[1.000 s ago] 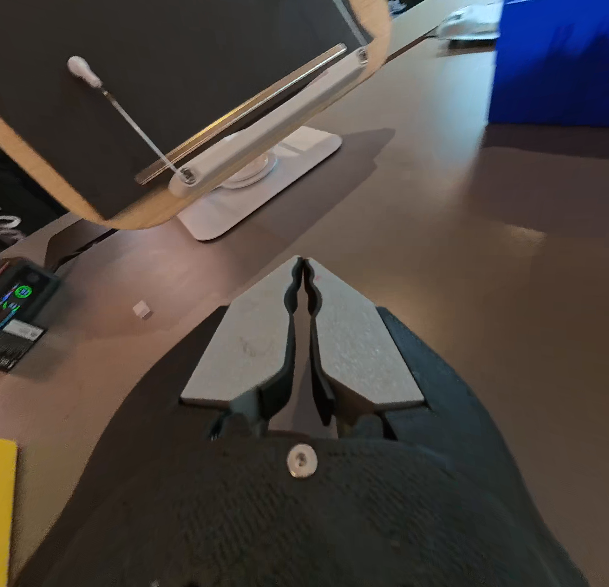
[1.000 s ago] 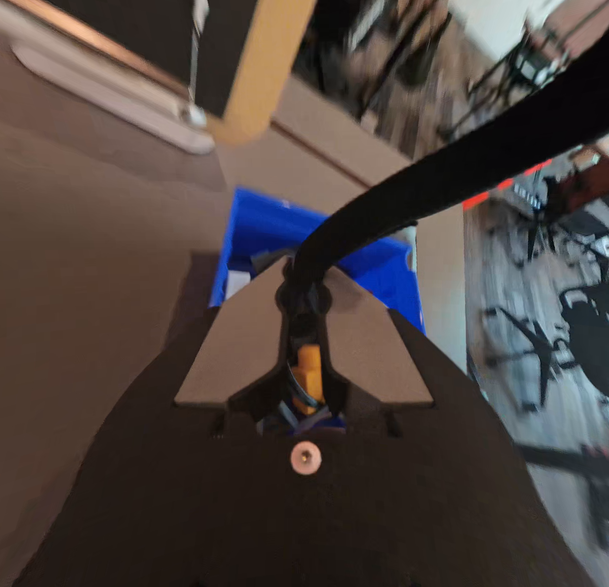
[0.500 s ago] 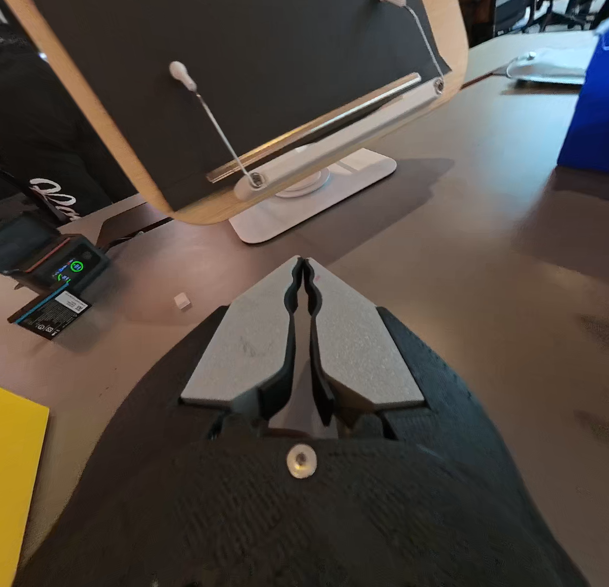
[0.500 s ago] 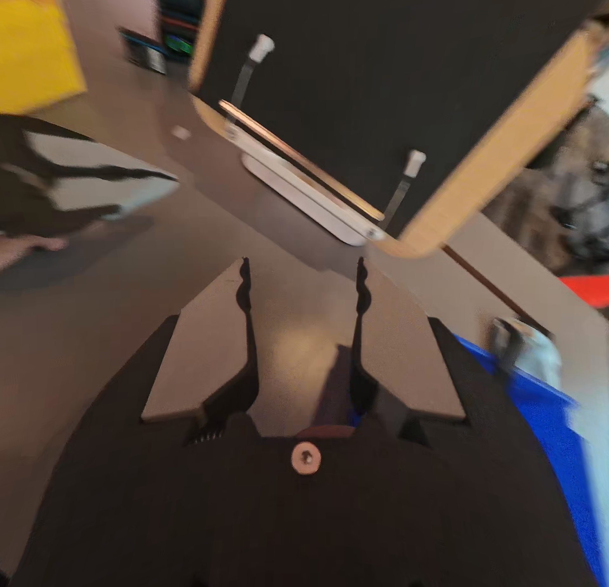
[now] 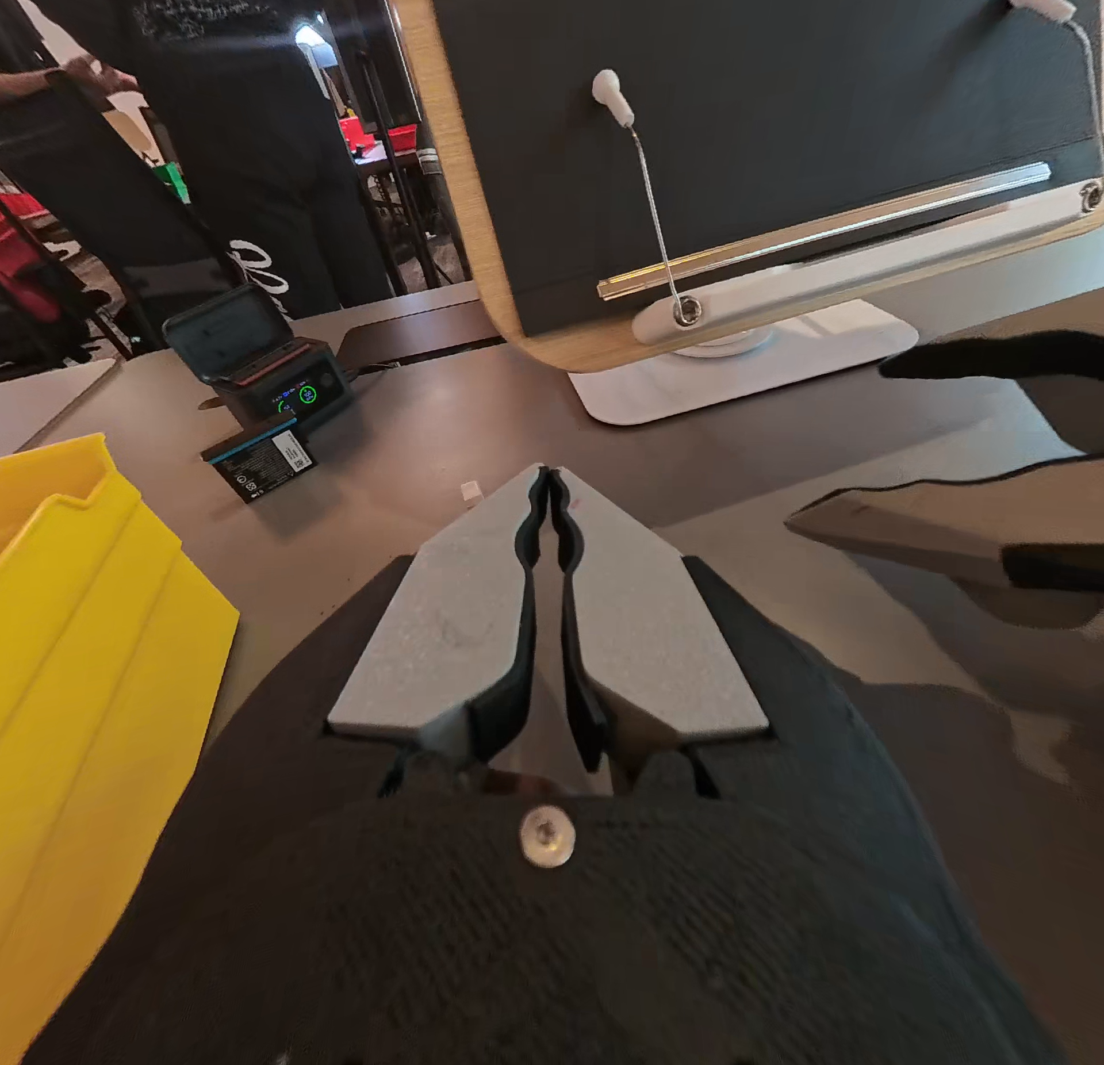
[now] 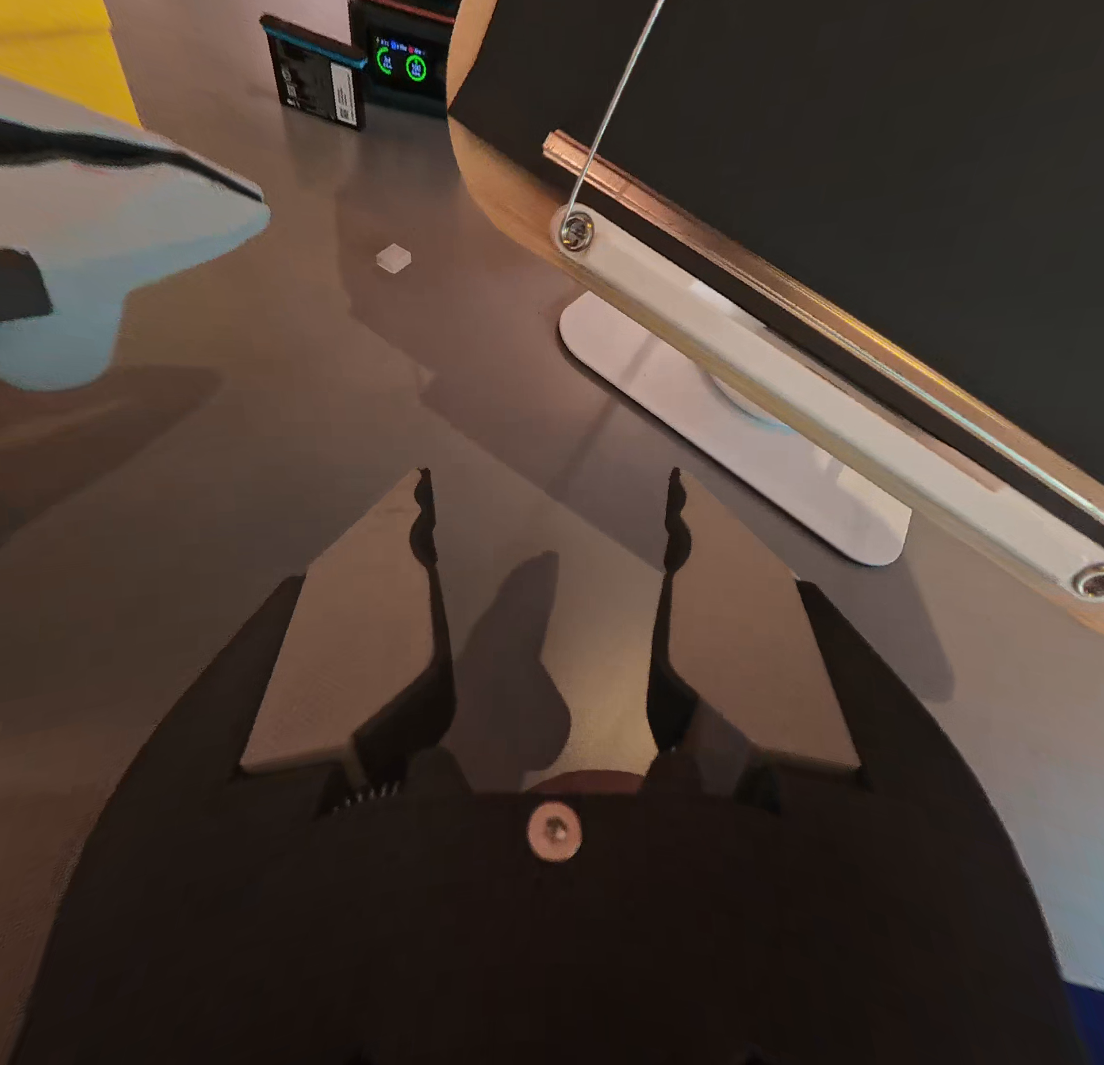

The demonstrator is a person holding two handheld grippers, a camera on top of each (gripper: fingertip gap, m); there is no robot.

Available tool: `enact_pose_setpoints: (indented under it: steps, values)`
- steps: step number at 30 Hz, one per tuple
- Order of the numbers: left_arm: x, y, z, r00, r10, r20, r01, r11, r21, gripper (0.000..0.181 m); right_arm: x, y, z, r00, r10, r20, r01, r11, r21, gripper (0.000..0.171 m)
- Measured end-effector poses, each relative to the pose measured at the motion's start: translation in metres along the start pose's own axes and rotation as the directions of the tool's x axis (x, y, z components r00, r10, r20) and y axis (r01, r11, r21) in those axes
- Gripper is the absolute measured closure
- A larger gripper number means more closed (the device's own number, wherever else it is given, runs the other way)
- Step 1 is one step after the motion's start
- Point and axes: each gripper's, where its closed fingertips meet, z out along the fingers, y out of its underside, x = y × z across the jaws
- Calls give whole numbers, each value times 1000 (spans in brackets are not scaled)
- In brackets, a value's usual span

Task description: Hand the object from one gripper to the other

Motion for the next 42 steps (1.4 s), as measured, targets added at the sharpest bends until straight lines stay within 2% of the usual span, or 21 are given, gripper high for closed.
enact_pose_setpoints:
  steps: [3,7,15,24,26,27,42]
  values:
    - [4,0,2,1000,26,-4,-26,1000,-7,181,-4,7,8,999,-50,8,50,999,2,100]
    - [7,-2,1,998,61,4,-62,998,6,181,-9,8,11,998,-39,44,39,999,-17,99]
    - [0,-4,-3,1000,0,-2,0,999,39,181,-8,9,6,999,-3,44,4,1000,-11,99]
    - [2,-3,-13,999,36,-12,-36,998,47,180,-10,13,6,999,-27,37,29,999,-38,99]
    - [4,-1,-15,999,30,-36,-29,999,41,160,-12,14,5,999,-35,36,36,999,-41,99]
    - [4,-1,-16,999,24,-43,-23,999,41,158,-13,14,4,999,-34,39,35,999,-42,99]
    - [16,5,-30,994,83,-66,-82,996,16,147,-17,24,0,997,-6,78,13,996,-88,100]
